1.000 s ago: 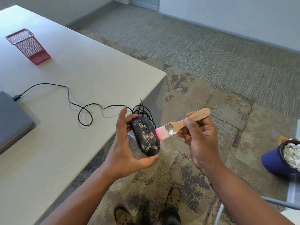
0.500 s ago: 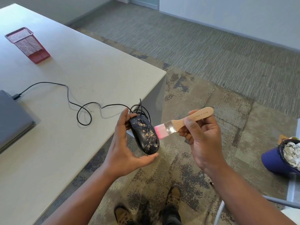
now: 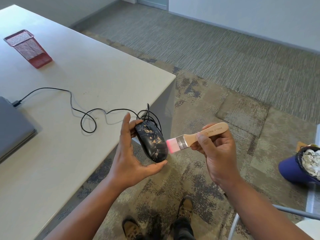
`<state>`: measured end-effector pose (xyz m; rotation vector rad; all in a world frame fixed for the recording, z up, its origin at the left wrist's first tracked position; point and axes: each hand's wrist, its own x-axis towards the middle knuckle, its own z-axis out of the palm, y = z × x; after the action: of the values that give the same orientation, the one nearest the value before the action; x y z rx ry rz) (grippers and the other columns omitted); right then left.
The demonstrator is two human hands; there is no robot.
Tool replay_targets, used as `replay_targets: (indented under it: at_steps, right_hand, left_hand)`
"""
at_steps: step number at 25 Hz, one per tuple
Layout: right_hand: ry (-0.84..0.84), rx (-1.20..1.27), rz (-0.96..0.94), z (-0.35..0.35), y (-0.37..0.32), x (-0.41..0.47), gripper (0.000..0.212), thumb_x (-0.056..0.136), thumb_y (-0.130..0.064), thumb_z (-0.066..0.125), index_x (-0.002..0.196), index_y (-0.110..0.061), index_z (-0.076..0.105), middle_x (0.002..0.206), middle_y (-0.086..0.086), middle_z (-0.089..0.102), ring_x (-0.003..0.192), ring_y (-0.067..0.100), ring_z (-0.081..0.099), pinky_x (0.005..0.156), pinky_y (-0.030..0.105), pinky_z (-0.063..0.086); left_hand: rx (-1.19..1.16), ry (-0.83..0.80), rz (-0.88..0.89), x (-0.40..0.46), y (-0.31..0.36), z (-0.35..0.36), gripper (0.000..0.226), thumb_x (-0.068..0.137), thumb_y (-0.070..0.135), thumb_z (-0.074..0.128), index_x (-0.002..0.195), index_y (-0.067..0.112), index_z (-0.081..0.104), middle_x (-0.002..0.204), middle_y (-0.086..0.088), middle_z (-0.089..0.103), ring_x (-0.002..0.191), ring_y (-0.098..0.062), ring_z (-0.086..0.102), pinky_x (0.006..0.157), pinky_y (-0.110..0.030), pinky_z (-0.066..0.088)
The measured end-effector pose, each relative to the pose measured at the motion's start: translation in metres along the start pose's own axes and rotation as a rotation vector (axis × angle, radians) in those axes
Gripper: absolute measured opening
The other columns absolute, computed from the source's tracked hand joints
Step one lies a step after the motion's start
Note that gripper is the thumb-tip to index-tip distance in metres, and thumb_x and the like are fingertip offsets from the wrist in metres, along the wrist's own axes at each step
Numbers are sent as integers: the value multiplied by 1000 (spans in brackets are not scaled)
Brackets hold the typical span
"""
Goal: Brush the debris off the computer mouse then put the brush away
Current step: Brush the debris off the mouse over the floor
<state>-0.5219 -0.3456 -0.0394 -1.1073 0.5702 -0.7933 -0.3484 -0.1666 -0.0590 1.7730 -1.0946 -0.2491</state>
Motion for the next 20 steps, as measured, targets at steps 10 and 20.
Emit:
replay_targets:
  at_steps: [10,20]
  right_hand:
    - [-52,26,-35,1,-10,-2,18,88,-12,79,98,-20,66,88,12,69,71,19,72,63,27,60]
    - [-234,-103,-141,24,-5,-20,15,92,-18,70,104,-26,66,90,-3,66,80,23,64,69,48,62]
  left_hand:
    - [33,-10,9,1,0,1,150,64,45,97,170,5,0,155,-8,45,144,-29,53,120,-56,44]
    - [130,-11,17,3,1,2,150,64,50,95,171,11,-3,155,-6,48,145,-26,51,117,-54,45]
